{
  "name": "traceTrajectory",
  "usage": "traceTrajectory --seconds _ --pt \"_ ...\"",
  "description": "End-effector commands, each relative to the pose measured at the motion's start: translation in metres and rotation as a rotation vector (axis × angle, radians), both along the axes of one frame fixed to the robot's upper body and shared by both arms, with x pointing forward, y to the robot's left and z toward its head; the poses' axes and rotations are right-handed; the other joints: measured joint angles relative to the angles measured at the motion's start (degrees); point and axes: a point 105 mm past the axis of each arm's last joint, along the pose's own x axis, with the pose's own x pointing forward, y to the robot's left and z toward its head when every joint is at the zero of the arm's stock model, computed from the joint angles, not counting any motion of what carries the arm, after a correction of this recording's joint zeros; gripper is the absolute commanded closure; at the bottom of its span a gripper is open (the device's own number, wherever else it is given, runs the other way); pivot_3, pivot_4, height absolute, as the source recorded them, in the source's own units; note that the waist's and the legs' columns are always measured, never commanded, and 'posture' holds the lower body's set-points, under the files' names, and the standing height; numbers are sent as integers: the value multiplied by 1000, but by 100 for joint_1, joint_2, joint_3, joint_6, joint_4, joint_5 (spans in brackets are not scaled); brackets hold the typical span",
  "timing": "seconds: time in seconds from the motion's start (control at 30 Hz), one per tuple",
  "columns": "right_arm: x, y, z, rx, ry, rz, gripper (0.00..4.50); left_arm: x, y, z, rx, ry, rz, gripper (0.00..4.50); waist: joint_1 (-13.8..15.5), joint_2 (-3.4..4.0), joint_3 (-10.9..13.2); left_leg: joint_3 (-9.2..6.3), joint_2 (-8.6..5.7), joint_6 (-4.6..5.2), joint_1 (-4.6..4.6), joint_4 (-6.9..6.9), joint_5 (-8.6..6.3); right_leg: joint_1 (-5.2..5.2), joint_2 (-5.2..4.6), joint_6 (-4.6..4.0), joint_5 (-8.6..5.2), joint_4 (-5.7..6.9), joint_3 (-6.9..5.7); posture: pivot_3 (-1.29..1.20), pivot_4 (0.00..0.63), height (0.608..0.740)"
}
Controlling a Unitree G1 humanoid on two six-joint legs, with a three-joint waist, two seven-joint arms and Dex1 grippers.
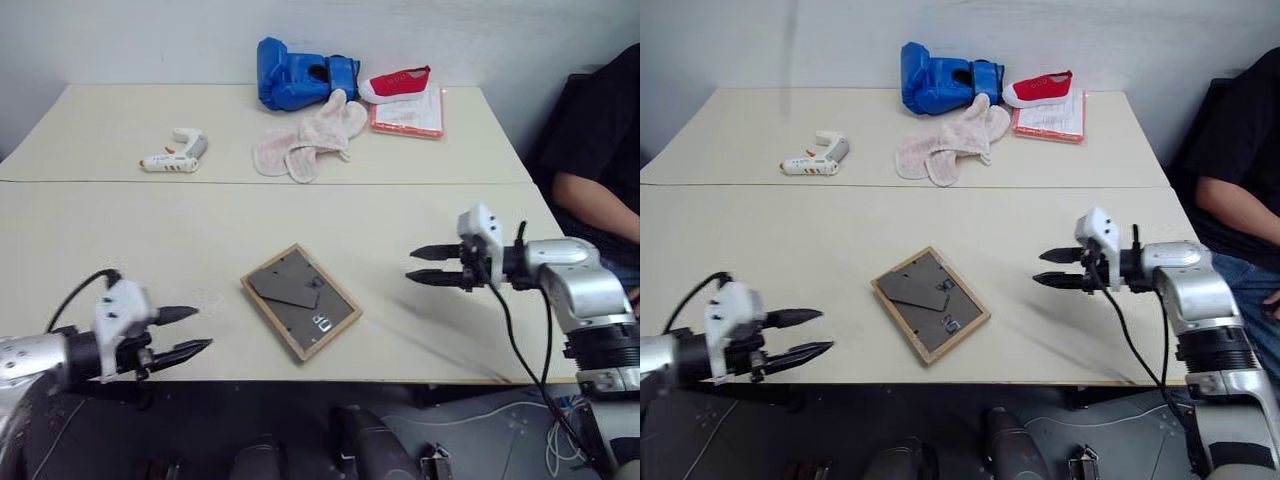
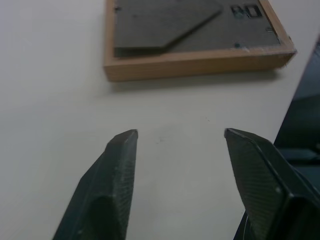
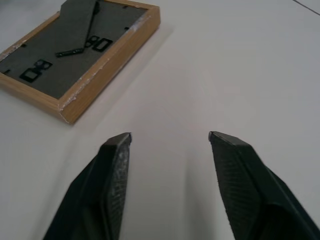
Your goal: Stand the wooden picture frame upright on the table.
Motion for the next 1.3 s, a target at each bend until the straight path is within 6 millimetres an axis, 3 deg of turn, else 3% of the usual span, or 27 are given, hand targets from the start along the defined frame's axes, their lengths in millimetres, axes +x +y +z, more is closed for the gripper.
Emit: traceTrajectory --seconds 0.03,0.13,0.2,0.23,0.43,0.57,0.73,0.87,1.03,1.17,1.3 --pt "8 18 -3 -53 -77 47 3374 14 -12 -8 63 -11 -106 2797 -3 0 0 1 0 0 1 0 0 0 0 0 0 0 0 0 150 740" --pt "10 40 -12 -71 -93 96 4474 28 -23 -15 114 -16 -184 3775 -12 0 0 2 0 -1 0 3 1 0 -1 0 0 4 0 0 150 740" --pt "9 49 -16 -81 -102 118 4500 34 -26 -18 132 -14 -210 4410 -16 2 1 6 0 -2 -1 3 1 -6 0 0 0 8 2 0 150 740" --pt "8 53 -19 -93 -106 131 4500 38 -28 -19 128 -14 -213 4485 -17 2 1 6 1 -3 -4 2 2 -8 0 -1 0 11 2 0 150 740" --pt "-9 74 -29 -110 -97 205 4500 67 -42 -17 60 -49 -173 4485 14 -3 -2 5 0 -32 -5 11 18 -7 -2 -2 -1 17 1 0 150 740" --pt "-26 80 -28 -84 -80 238 4500 100 -66 3 -114 -99 -114 4485 69 0 -2 1 -1 -31 -7 17 19 -7 -2 -1 0 24 -2 0 150 740" --pt "-21 79 -27 -89 -107 181 4500 113 -80 10 -178 -51 -114 4485 29 -1 -2 3 -1 -36 -9 21 21 -9 -1 1 1 38 -1 0 150 740" --pt "-16 75 -25 -104 -126 159 4500 101 -63 1 -128 52 -114 4485 -43 -1 -2 5 0 -44 -2 20 25 -11 1 -1 0 37 3 0 150 740" --pt "-17 75 -21 -147 -175 196 4500 84 -25 -12 -203 380 22 3333 -54 -1 -2 2 -1 -48 2 20 28 -10 2 -5 -2 45 1 0 150 740" --pt "-16 78 -18 -164 -208 205 4500 72 -30 0 -376 624 36 2119 -7 -3 -2 -2 -3 -34 -2 20 20 -9 1 -5 -3 39 -1 0 150 740" --pt "-17 81 -18 -189 -238 214 4500 74 -39 6 -450 724 44 874 23 -4 -3 -5 -3 -42 -4 21 25 -9 1 -5 -3 38 -2 0 150 740"
